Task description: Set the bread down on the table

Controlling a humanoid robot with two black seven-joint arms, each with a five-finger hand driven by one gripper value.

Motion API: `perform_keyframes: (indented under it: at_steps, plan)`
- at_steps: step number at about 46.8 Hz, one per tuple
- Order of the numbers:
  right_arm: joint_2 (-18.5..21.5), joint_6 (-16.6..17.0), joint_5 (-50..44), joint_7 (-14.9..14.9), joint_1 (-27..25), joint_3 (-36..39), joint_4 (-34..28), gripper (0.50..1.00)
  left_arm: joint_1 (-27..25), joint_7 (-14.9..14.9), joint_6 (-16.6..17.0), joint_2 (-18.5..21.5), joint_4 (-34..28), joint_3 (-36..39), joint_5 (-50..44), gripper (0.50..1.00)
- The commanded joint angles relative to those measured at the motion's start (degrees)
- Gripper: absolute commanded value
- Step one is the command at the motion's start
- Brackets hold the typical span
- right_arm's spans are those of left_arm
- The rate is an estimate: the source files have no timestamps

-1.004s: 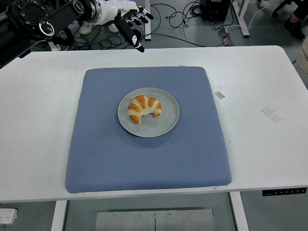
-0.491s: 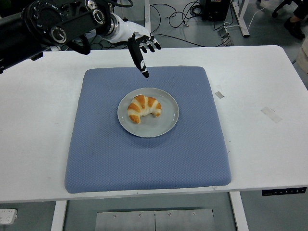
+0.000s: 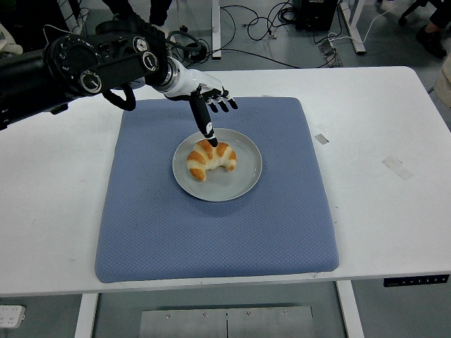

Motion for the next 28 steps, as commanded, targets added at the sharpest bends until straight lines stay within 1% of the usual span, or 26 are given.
perform_keyframes:
  at_steps: [1, 9, 17, 24, 28]
  plan:
    - [0.0, 0.0, 0.0, 0.0, 0.0, 0.0, 0.0, 1.0, 1.0, -0.1, 0.1, 0.7, 0.1, 0.0, 0.0, 0.954]
    - [0.0, 0.0, 0.0, 0.1, 0.0, 0.0, 0.0, 1.0, 3.2, -0.3, 0.5, 1.0, 0.1, -0.5, 0.0, 0.942]
    - [0.0, 0.0, 0.0, 0.0, 0.0, 0.0, 0.0, 1.0, 5.4, -0.7, 2.3, 0.9, 0.2, -0.8, -0.1, 0.94]
    - [0.0, 0.0, 0.0, 0.0, 0.0, 0.0, 0.0, 1.0, 6.0, -0.8, 2.9, 0.4, 0.2, -2.0, -0.1, 0.937]
    - [0.0, 0.0, 0.0, 0.0, 0.0, 0.0, 0.0, 1.0, 6.0, -0.8, 3.1, 0.3, 0.2, -2.2, -0.1, 0.927]
